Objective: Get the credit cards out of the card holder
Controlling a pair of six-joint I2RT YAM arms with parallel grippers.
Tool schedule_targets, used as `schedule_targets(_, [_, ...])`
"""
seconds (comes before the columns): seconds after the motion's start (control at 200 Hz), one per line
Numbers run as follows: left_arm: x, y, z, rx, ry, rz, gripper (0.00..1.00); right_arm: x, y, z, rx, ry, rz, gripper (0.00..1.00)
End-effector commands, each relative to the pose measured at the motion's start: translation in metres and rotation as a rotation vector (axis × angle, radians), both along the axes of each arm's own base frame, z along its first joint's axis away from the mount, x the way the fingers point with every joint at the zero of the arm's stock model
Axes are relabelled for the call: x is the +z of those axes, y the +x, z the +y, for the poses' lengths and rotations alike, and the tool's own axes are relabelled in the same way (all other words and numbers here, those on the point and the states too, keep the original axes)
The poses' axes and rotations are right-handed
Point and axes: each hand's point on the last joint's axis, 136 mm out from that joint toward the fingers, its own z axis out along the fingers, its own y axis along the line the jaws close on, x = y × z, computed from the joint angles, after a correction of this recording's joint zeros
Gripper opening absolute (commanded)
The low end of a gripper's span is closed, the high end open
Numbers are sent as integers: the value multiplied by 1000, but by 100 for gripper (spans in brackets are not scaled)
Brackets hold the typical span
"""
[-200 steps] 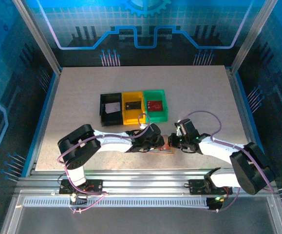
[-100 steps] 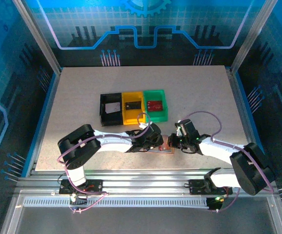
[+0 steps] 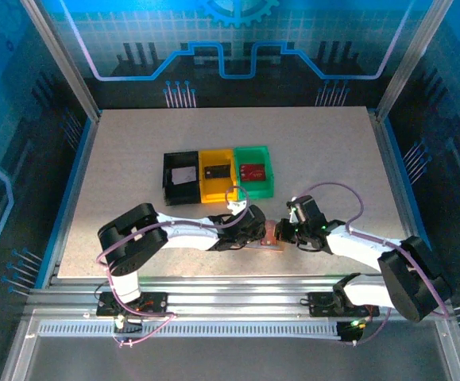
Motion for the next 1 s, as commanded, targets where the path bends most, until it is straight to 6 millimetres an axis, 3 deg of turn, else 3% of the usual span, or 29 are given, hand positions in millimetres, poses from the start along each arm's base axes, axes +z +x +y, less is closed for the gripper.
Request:
schedule_targets(0.0, [-2, 3, -5, 10, 1, -17, 27, -34, -33, -24, -28, -93, 149, 0])
schedule_targets(0.34, [5, 7, -17, 14, -90, -53, 26, -40, -36, -23, -23, -93, 159, 0])
schedule_targets(0.715, [-7, 2, -16, 3, -86, -40, 21, -41, -37, -22, -21, -88, 160, 0])
schedule_targets(0.995, [4, 3, -25, -18, -190, -91, 17, -41, -37, -20, -13, -78, 152, 0])
